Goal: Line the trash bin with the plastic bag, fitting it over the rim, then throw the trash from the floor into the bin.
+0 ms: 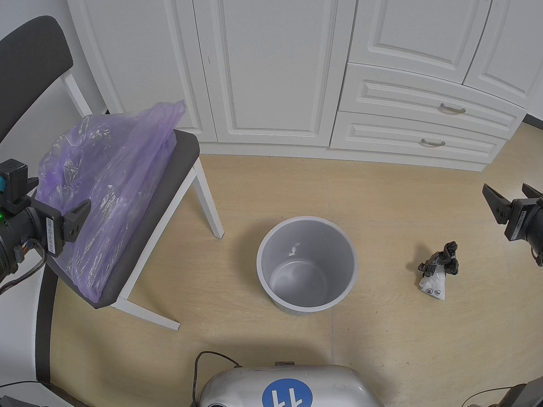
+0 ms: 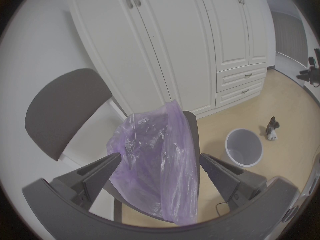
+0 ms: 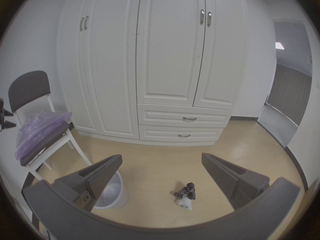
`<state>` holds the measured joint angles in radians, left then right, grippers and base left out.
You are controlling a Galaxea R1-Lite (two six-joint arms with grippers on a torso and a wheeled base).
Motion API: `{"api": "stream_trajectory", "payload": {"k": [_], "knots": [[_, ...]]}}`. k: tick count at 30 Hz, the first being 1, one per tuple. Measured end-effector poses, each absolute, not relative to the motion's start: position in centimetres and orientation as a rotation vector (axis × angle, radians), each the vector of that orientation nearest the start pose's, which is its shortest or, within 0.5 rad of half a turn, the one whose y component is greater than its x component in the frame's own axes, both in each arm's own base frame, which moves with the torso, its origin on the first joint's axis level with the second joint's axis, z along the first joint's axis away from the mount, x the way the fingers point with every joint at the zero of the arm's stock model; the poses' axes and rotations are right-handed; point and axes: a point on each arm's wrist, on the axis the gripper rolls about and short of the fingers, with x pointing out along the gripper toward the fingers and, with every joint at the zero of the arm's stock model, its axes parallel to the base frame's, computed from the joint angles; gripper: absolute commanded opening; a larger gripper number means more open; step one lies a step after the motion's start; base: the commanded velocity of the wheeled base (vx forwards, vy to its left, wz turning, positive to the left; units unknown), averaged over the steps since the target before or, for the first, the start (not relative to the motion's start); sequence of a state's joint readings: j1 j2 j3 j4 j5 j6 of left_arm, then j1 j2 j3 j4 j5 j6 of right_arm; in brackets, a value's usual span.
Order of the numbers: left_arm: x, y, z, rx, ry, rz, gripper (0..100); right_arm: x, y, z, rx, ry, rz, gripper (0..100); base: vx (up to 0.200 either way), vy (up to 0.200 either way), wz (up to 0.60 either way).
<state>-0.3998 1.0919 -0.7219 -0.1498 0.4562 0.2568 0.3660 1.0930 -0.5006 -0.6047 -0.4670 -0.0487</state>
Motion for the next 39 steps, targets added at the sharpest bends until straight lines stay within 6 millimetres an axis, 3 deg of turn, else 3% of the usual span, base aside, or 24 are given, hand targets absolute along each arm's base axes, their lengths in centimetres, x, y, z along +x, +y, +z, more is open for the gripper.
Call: {"api": "stream_trajectory", "payload": {"k": [6, 15, 24, 39], "knots": [[14.6, -5.1, 25.0, 0.454, 0.184, 0.023, 100, 14.2, 4.4, 22.3, -0.124, -0.038, -0.099, 100, 0.000, 0.000, 0.00], [14.0, -4.7, 22.9, 0.626, 0.252, 0.003, 100, 13.5, 4.2, 20.7, -0.224, -0.018, -0.056, 100, 0.000, 0.000, 0.00], [13.5, -4.2, 21.1, 0.665, 0.339, -0.002, 100, 13.0, 3.5, 20.2, -0.240, -0.016, 0.013, 100, 0.000, 0.000, 0.00], [14.0, -1.4, 19.0, 0.647, 0.523, 0.096, 100, 13.8, 2.4, 19.4, -0.253, 0.032, -0.007, 100, 0.000, 0.000, 0.00]]}}
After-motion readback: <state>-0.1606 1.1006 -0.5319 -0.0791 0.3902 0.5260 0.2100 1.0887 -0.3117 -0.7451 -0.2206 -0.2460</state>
